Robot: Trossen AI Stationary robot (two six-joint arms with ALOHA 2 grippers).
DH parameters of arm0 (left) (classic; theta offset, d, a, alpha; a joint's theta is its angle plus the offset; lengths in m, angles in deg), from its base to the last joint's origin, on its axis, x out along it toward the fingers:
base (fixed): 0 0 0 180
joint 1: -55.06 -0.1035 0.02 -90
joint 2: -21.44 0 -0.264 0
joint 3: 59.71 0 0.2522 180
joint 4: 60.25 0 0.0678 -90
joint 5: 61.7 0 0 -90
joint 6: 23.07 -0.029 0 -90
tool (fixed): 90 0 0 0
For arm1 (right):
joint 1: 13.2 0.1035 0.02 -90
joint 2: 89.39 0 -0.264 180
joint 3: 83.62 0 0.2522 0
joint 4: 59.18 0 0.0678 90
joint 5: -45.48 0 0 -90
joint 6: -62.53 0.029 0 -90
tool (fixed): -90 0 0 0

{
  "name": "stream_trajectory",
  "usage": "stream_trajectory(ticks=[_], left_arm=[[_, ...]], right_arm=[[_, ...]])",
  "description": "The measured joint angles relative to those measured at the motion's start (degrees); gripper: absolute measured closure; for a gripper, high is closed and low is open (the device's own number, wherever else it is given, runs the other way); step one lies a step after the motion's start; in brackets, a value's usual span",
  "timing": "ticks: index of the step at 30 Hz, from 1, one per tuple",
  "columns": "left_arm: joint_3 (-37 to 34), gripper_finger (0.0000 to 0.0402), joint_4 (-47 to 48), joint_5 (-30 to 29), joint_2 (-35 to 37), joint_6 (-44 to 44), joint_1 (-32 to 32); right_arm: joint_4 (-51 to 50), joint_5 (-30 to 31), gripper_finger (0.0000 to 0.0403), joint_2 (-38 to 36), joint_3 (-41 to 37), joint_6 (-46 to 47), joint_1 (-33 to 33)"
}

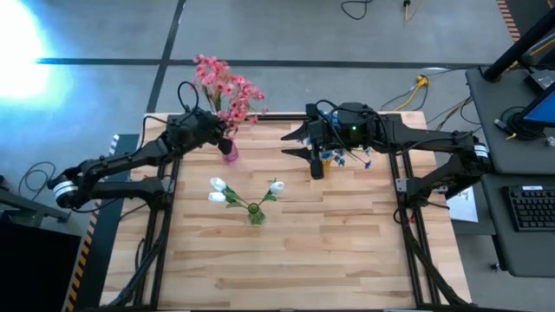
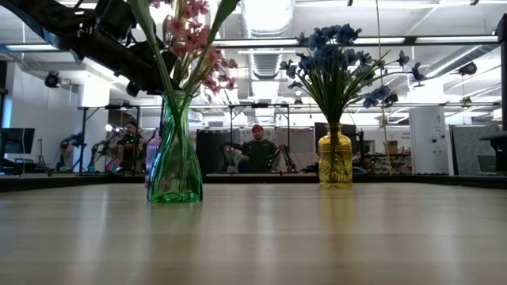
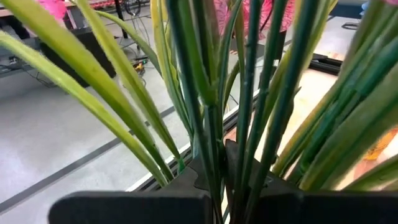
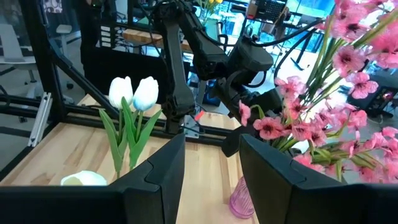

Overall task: Sort flowers into vase by color
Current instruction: Put the pink flowers into the pink vase

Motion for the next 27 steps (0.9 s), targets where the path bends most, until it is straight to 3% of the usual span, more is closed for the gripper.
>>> stream_trajectory(ticks=[27], left_arm=[[-3.2, 0.0402, -2.7, -3.0, 1.3, 0.0, 0.0]], right_arm=[[0.0, 0.0, 0.0257, 0.0, 0.0, -0.1, 0.0]])
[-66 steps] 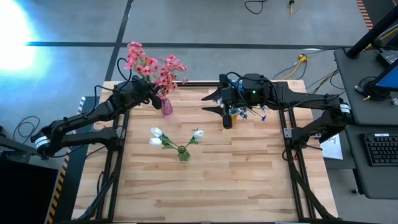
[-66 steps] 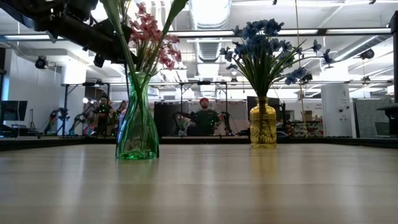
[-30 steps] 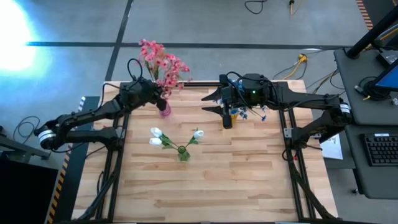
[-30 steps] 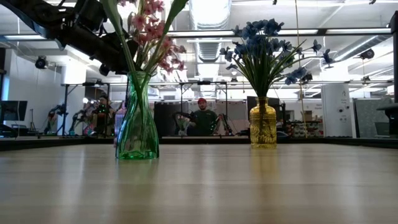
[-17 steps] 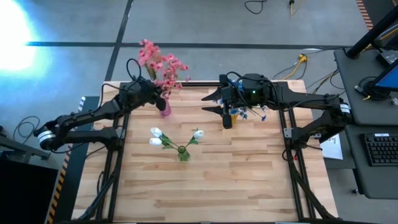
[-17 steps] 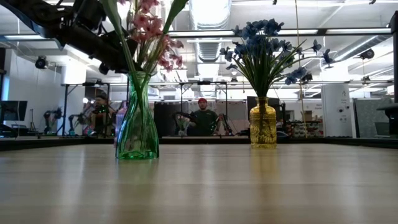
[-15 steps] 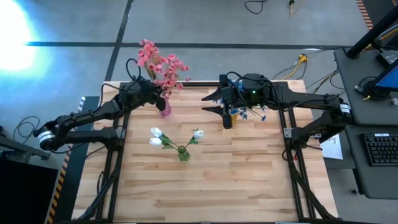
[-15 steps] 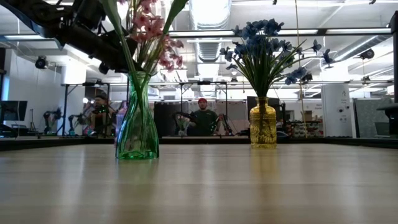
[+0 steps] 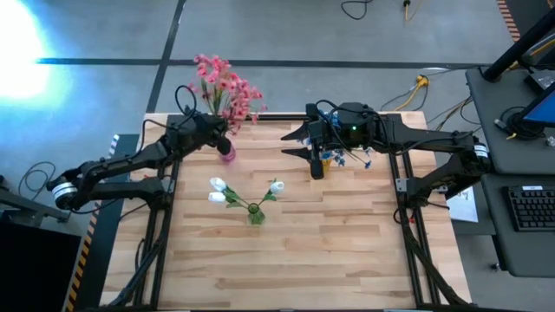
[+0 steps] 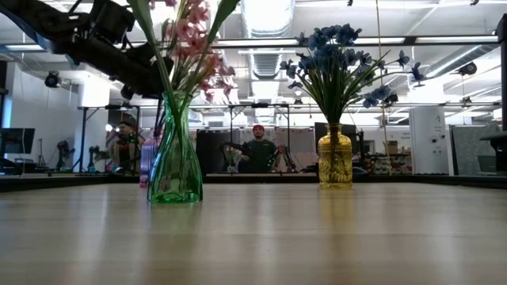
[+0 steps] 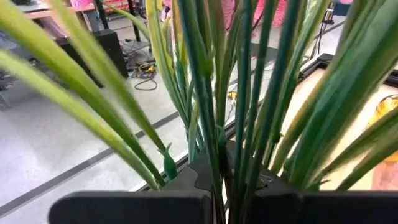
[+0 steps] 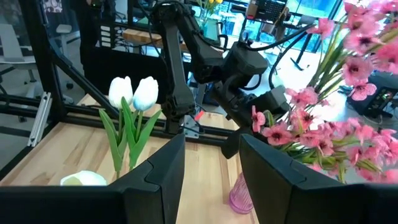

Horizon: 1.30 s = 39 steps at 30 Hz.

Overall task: Sort flowers into vase by color
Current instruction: Put the pink flowers into the pink vase

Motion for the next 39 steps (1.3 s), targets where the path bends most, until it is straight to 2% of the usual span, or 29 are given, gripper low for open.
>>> stream_trajectory(ticks=[7, 15, 20, 39], left_arm=[[-2.7, 0.0402, -4.2, 0.0, 0.0, -0.5, 0.0], [-5.8, 0.0402, -9.4, 0.0, 0.1, -2.1, 0.0], [-5.9, 0.0402, -9.8, 0.0, 0.1, -2.6, 0.0], [-6.0, 0.0397, -9.9, 0.7, 0.6, -3.1, 0.0]], right_arm=[[0.0, 0.3, 0.0257, 0.0, 0.0, -0.1, 0.0], [0.9, 8.7, 0.0257, -0.4, 0.2, -2.2, 0.0], [7.2, 8.8, 0.0257, 1.3, 0.3, -2.1, -0.1], [7.8, 9.0, 0.0257, 3.3, 3.0, -2.9, -0.7]])
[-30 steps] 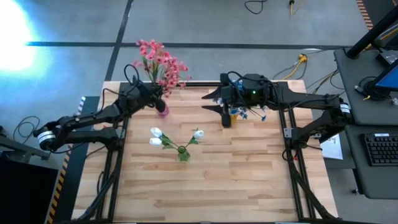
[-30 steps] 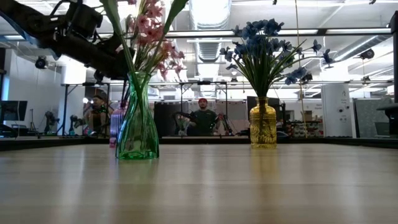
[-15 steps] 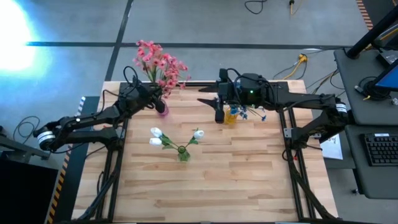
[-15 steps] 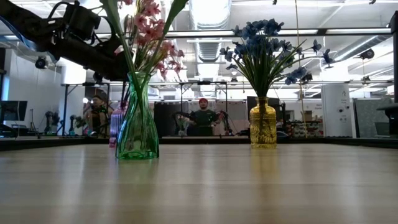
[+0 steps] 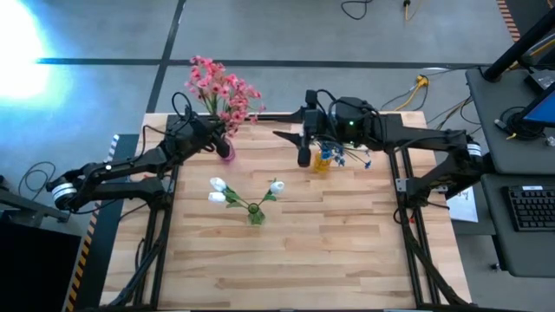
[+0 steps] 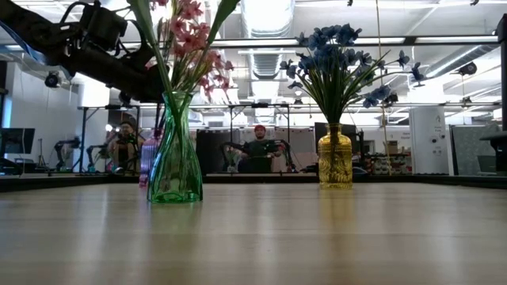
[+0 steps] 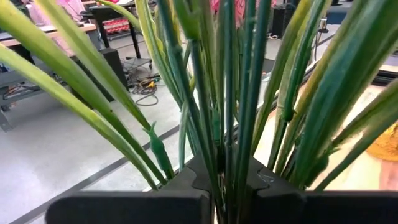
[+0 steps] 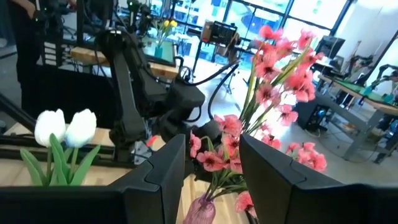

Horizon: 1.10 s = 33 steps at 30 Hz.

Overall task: Sort flowers into vase by color
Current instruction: Put the pink flowers into the pink vase

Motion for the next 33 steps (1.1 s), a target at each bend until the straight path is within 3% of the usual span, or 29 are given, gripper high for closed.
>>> stream_trajectory(ticks=[15, 33], left_arm=[[0.1, 0.0312, 1.5, 1.3, 0.2, -5.4, 0.0], [0.1, 0.0326, 1.6, 1.3, 0.6, -5.6, 0.0]], right_arm=[[-1.3, 1.5, 0.0257, 1.5, 0.3, -0.7, -0.1], [1.6, 1.5, 0.0257, 1.4, 0.3, 0.0, -1.3]])
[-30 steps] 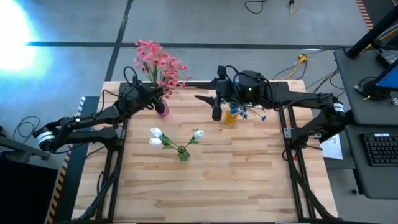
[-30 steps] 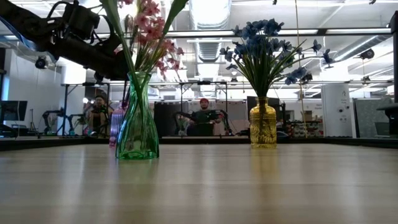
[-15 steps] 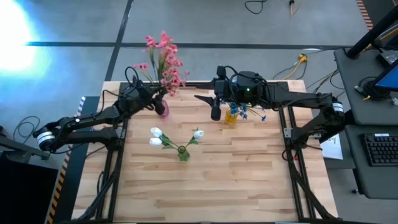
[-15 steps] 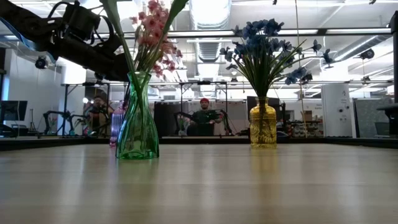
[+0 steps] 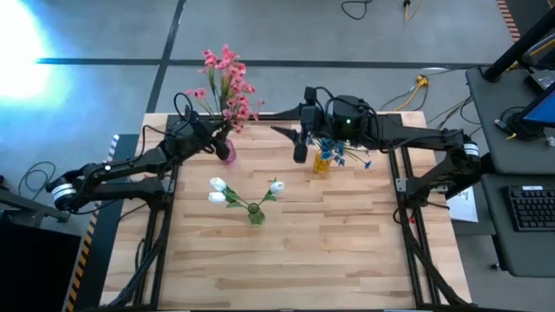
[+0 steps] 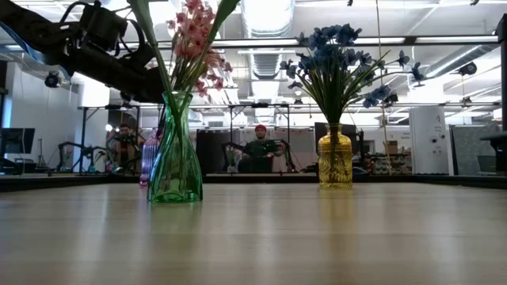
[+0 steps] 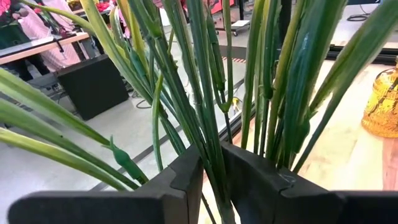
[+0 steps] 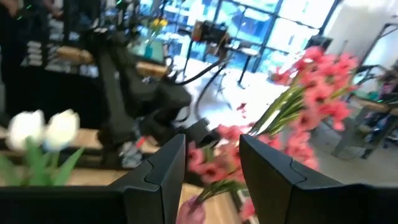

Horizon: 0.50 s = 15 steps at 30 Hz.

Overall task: Sort flowers into vase by color
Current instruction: Put the pink flowers into the pink vase

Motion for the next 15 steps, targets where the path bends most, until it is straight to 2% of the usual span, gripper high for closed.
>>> stream_trajectory(ticks=[4, 8, 15], left_arm=[[0.0, 0.0326, 0.0, 0.0, 0.0, 0.0, 0.0], [0.0, 0.0326, 0.0, 0.0, 0.0, 0.0, 0.0], [0.0, 0.0326, 0.0, 0.0, 0.0, 0.0, 0.0]], right_arm=[[4.8, 0.2, 0.0255, 1.1, 0.1, 0.0, -1.5], [6.3, 0.1, 0.0233, 4.5, 2.4, 1.0, -3.1], [-0.3, 0.5, 0.0161, 14.1, 16.2, 3.5, -6.4]])
